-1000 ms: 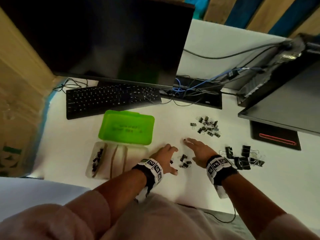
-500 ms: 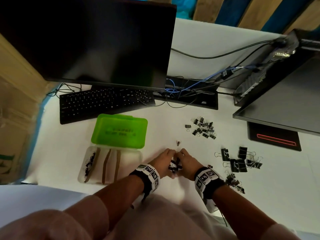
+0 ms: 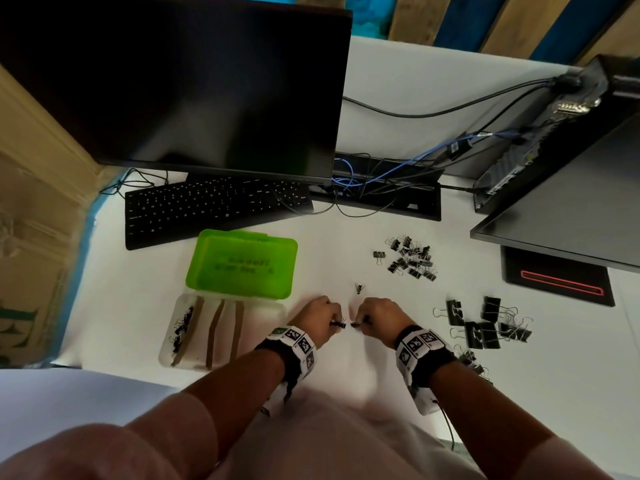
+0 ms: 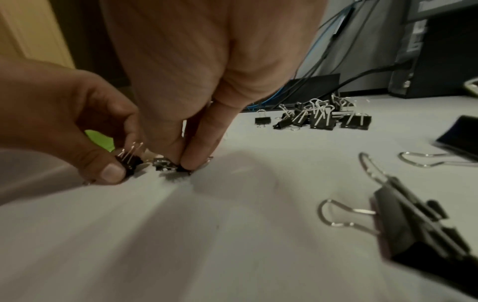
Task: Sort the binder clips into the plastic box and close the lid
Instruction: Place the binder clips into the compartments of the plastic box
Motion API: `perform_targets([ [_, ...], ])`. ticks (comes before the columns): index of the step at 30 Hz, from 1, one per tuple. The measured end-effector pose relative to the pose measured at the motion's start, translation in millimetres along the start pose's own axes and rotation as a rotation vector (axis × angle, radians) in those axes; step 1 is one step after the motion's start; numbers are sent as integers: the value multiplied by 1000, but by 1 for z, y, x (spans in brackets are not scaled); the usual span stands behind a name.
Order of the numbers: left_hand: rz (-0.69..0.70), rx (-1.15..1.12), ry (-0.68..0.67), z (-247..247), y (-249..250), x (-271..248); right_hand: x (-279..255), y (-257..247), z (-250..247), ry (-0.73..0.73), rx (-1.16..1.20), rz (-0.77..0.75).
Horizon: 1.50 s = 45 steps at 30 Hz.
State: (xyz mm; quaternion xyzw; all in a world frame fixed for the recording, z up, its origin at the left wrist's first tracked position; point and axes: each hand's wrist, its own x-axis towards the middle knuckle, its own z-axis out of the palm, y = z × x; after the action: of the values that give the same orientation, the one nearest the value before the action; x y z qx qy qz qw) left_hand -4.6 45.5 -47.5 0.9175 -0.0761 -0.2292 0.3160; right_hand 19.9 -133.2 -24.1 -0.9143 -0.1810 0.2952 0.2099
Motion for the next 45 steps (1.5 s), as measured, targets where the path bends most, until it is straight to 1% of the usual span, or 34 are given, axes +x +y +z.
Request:
perform_targets([
  [1,-6,-27,13,-2,1,1,-1,1,-4,15,15,18],
  [3,3,-74,37,-5,3,6,-2,6,-13,96,85,77],
  [6,28,-85,51,-15,15,21,-2,15,-27,203,156,187],
  [8,40,-60,34,-22,24,34,-2,21,-33,192,143,227],
  [12,25,-64,-53,-22,42,53,-5,25,-40,173,136,228],
  [16,42,70,-150,-13,48,63,-2,20,-39,113,76,204],
  [18,50,149,-151,-10,47,64,0,17,-36,81,35,183],
  [21,24,150,-130,-8,43,60,0,17,-34,50,37,159],
  [23,-8,113,-94,-9,41,57,-1,20,-34,67,81,148],
  [26,-57,20,-26,-15,36,51,1,23,-37,169,232,143],
  [28,-65,-40,15,-21,35,45,4,20,-40,223,298,136],
  [31,-61,-122,101,-34,35,32,10,11,-43,250,325,90],
  [34,-78,-184,218,-50,27,15,21,-6,-44,274,338,23],
  [39,-175,-241,377,-82,-12,-25,58,-65,-40,259,350,-78],
  [45,-308,-290,530,-120,-75,-96,98,-162,-17,180,266,-290],
])
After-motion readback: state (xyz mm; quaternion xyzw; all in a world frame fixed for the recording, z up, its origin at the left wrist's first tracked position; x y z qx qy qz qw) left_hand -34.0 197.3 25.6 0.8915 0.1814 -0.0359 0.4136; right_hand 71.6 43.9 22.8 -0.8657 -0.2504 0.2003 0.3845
